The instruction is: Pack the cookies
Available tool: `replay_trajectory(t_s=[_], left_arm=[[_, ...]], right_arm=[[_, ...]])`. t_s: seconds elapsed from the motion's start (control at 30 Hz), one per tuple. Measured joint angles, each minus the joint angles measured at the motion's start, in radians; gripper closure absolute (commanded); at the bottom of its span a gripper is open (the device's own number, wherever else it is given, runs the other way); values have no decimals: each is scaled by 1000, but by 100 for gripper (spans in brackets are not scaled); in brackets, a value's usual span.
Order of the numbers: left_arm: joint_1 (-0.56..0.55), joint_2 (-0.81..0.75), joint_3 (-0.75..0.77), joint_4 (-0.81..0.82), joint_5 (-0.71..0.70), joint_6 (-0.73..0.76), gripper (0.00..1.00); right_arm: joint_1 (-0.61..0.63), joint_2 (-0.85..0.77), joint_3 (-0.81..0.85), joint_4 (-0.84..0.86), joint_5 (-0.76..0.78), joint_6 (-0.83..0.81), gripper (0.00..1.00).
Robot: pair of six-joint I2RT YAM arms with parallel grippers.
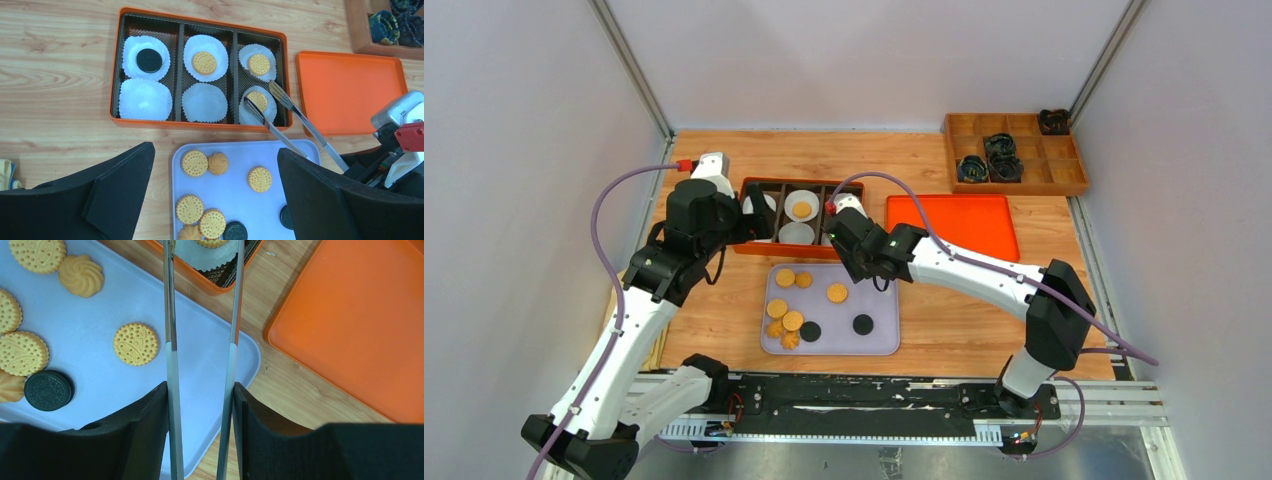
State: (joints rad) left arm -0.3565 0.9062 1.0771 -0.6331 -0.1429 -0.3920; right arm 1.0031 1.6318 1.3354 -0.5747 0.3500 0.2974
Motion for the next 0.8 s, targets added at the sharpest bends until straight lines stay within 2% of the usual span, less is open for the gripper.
replay_trajectory(t_s=[0.27,0.43,0.63,0.8], left_arm=[[0,0,0,7,6,3,0],[0,-6,0,9,12,3,0],[0,-8,0,11,32,-2,0],[0,-5,-11,28,52,-7,0]], right_arm=[[0,-42,-4,-2,0,7,54],[19,-223,-65,-15,3,33,54],[105,-426,-161,-81,3,108,53],[218,-463,-278,-152,-9,208,53]])
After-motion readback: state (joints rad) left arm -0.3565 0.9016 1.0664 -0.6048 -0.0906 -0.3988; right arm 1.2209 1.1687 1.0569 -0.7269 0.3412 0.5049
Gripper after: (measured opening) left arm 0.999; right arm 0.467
